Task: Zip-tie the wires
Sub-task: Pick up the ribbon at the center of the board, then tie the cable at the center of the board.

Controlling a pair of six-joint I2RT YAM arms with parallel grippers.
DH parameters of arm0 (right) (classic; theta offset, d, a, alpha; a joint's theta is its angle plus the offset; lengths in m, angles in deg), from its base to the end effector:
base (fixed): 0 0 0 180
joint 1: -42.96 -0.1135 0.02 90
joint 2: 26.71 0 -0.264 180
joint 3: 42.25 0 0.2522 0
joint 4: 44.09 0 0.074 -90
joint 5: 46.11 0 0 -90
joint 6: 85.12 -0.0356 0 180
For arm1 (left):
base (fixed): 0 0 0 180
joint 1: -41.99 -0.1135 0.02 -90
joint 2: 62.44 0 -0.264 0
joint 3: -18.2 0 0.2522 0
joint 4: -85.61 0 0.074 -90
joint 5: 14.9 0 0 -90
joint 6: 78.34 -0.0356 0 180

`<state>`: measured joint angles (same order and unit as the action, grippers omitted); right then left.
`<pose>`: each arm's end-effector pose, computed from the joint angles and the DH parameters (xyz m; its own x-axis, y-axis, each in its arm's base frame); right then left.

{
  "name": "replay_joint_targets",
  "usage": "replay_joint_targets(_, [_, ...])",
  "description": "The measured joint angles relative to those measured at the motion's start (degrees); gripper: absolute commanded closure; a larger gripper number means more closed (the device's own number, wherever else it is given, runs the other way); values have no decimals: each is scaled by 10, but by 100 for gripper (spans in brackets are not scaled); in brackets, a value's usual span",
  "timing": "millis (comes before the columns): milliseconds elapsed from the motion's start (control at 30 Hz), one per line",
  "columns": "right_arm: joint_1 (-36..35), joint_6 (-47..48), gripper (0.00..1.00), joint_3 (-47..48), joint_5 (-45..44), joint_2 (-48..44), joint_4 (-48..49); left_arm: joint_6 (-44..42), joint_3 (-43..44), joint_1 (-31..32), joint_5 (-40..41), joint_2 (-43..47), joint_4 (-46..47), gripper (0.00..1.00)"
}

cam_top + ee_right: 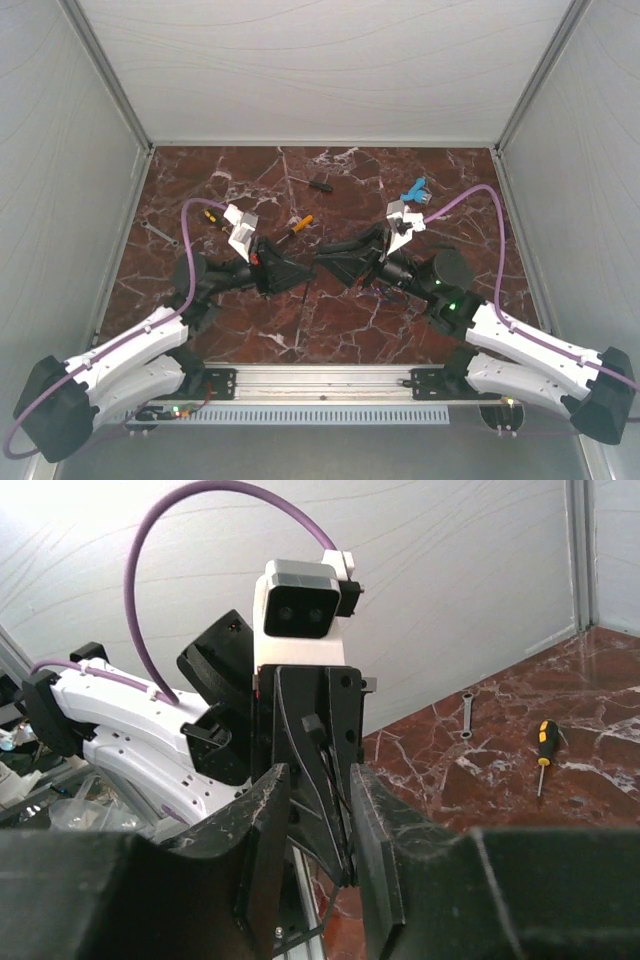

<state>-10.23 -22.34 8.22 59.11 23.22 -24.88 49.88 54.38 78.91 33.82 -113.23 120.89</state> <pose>0.1149 0.1691 0.3545 -0.2410 0.4145 -0.8775 -0.9112 0.2145 0.3516 0.1389 -0.1338 0.2900 -0.3629 -0.3089 -0.8791 0.9170 0.0495 -0.3959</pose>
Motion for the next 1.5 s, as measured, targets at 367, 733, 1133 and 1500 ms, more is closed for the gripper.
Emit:
replay_joint_targets(367, [0,11,88,-2,0,4,-5,10,0,3,3,0,0,100])
replay_joint_targets(733, [0,13,100,-2,0,19,3,12,0,4,3,0,1,100])
replay_joint_targets(1133, [10,61,100,-2,-30,6,-39,0,0,4,22,12,-37,1])
replay_joint_targets(1500, [267,110,100,-11,-83,-33,-131,-84,40,6,221,165,-327,0])
